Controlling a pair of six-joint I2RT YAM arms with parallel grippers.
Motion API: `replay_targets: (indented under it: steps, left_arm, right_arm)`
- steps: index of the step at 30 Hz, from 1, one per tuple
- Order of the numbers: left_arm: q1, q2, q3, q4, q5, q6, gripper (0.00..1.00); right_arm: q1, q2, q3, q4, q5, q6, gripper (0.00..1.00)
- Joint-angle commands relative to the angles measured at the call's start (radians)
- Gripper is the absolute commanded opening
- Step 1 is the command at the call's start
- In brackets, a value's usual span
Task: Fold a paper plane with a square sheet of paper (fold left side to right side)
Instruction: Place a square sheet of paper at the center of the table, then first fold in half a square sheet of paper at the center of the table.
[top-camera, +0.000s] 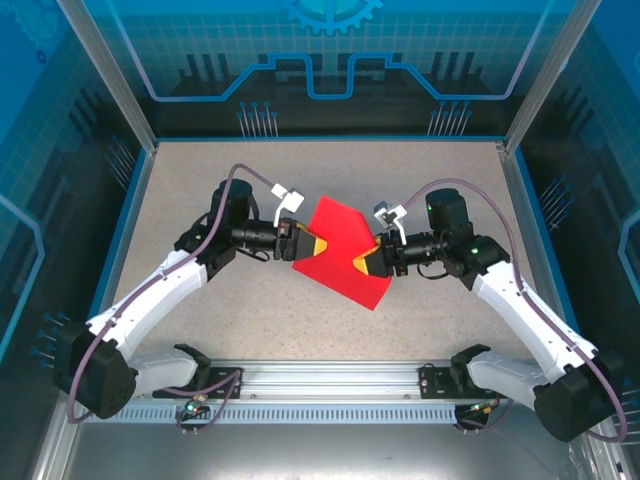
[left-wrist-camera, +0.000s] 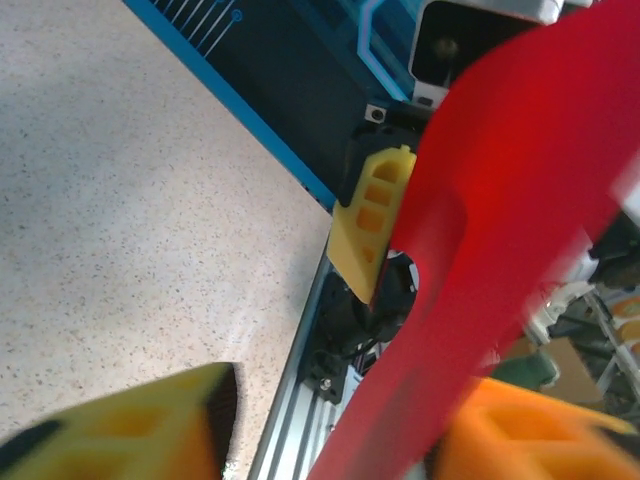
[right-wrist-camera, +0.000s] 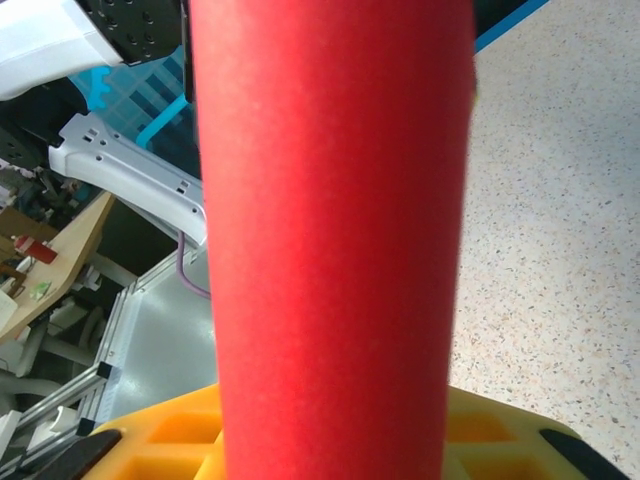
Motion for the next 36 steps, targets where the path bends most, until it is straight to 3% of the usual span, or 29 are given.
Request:
replay_targets:
  steps: [1, 4, 9, 14, 18, 22, 28, 31, 36]
  left_arm:
    - [-0.002, 0.005, 0.028, 0.014, 0.021, 0.037, 0.27]
    - [-0.002, 0.019, 0.018, 0.005, -0.004, 0.031, 0.08]
    - [-0.002, 0.092, -0.014, 0.023, -0.106, -0.033, 0.00]
    - [-0.001, 0.234, -0.035, 0.092, -0.178, -0.134, 0.00]
    - [-0.002, 0.367, -0.024, 0.101, -0.271, -0.188, 0.00]
    - [-0.004, 0.490, -0.019, 0.113, -0.312, -0.208, 0.00]
    - [-0.003, 0.526, -0.032, 0.054, -0.392, -0.194, 0.00]
    - [-0.003, 0.528, -0.035, 0.020, -0.423, -0.193, 0.00]
    - [-0.004, 0.534, -0.038, 0.008, -0.421, -0.196, 0.04]
  right_arm:
    - [-0.003, -0.020, 0.019, -0.037, 0.063, -0.008, 0.36]
    - [-0.027, -0.035, 0.010, -0.057, 0.169, 0.004, 0.47]
    - [-0.079, -0.071, -0.013, -0.114, 0.465, 0.034, 0.75]
    - [-0.091, -0.079, -0.034, -0.154, 0.698, 0.054, 0.94]
    - [-0.090, -0.057, -0.100, -0.089, 0.720, 0.149, 0.96]
    - [-0.064, 0.027, -0.212, 0.138, 0.620, 0.339, 0.92]
    - [0.011, 0.269, -0.188, 0.229, 0.637, 0.439, 0.41]
    - [0.039, 0.379, -0.142, 0.237, 0.646, 0.451, 0.32]
    - [0.072, 0.539, -0.072, 0.199, 0.686, 0.465, 0.28]
